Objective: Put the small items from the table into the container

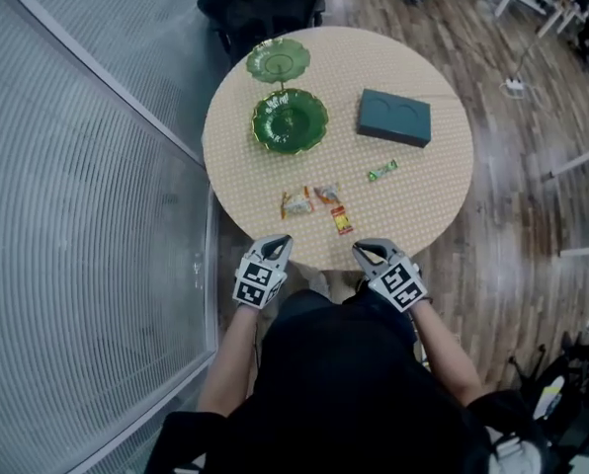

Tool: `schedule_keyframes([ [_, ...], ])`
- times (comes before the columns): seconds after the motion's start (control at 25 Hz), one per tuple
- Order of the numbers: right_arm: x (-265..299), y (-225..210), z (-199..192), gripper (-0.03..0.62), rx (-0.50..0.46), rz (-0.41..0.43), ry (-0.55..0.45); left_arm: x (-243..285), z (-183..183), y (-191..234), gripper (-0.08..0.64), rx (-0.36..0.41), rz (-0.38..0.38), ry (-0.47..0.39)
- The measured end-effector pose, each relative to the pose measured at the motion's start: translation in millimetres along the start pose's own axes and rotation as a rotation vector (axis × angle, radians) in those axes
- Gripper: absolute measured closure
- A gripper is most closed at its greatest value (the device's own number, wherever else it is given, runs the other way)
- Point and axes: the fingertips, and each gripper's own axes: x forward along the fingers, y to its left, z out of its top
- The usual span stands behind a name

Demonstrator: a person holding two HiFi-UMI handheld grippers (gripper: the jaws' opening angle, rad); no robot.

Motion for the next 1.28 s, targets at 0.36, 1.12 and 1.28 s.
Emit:
schedule_keyframes([
  [0.36, 31.4, -1.4, -9.6, 0.563, 0.017, 0.05, 0.042, 45.1, -21.1, 41.1, 0.557, 0.081, 0.026, 0.124],
  [1.12, 63.0, -30.1, -20.6, 0.563, 0.042, 0.126, 0.087, 122.6, -35.4, 66.0, 0.393, 0.212, 0.009, 0.336],
  [1.28, 60.0, -38.2, -25.1, 0.563, 0.05, 0.123, 0.099, 133.8, -42.2, 69.5, 0.364, 0.26, 0.001, 0.4],
])
